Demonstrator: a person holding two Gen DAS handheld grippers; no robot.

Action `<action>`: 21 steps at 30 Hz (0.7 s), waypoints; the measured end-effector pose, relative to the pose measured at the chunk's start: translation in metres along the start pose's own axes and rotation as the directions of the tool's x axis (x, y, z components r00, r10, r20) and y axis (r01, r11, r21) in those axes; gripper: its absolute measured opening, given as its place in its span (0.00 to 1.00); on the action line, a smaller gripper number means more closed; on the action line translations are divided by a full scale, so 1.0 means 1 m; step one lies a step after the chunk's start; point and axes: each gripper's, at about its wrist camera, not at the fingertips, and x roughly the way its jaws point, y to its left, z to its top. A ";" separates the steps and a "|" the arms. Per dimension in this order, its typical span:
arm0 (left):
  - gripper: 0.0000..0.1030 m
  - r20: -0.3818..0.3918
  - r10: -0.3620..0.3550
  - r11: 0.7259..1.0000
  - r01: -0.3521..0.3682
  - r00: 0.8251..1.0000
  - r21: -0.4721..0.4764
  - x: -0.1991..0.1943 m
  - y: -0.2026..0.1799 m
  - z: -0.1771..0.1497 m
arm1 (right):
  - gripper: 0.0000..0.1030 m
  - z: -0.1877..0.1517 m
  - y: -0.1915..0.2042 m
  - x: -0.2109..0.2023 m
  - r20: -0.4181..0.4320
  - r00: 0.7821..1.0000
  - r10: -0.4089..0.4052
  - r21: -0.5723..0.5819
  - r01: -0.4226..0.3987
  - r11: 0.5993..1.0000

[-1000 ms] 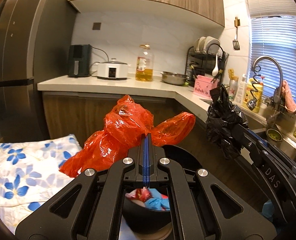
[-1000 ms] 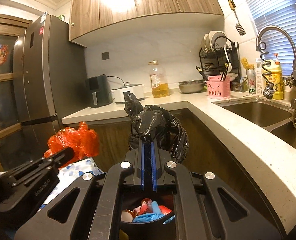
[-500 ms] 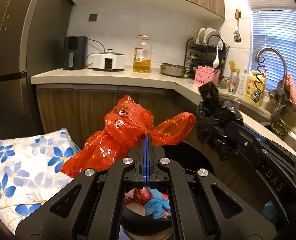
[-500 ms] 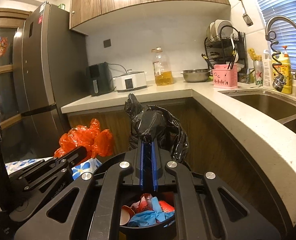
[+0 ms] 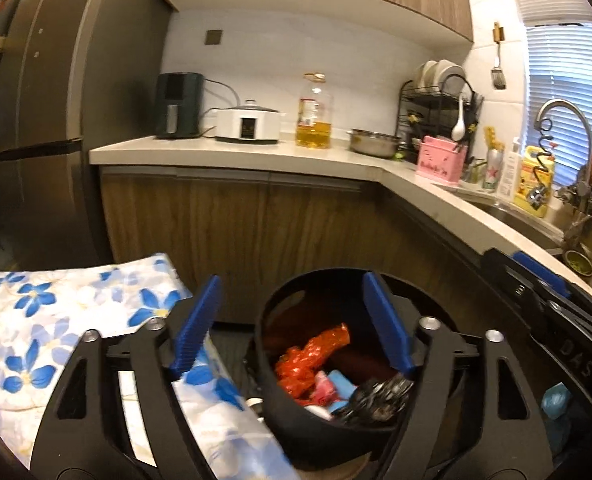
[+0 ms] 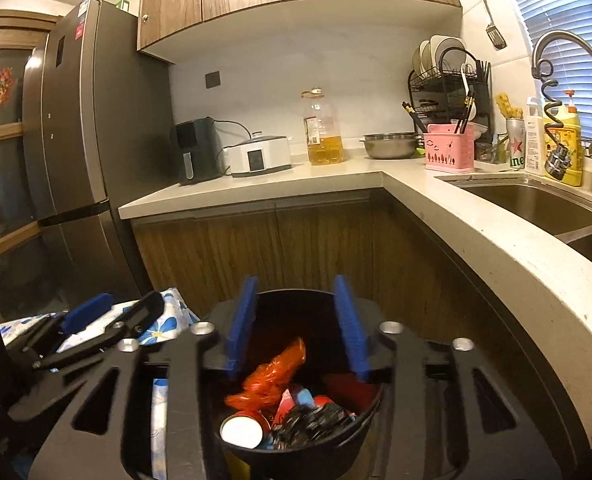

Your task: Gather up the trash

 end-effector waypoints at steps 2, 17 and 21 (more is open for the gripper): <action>0.83 0.013 0.037 0.999 -0.037 0.999 0.008 -0.011 0.005 -0.001 | 0.62 -0.003 0.003 -0.008 0.001 1.000 -0.013 -0.008 0.013 1.000; 0.94 -0.005 0.226 0.974 -0.226 0.974 0.006 -0.121 0.049 -0.039 | 0.87 -0.023 0.046 -0.079 -0.030 0.999 -0.038 -0.060 0.036 0.998; 0.94 -0.015 0.256 0.967 -0.256 0.967 -0.002 -0.149 0.059 -0.048 | 0.88 -0.034 0.058 -0.102 -0.037 0.998 -0.042 -0.069 0.039 0.997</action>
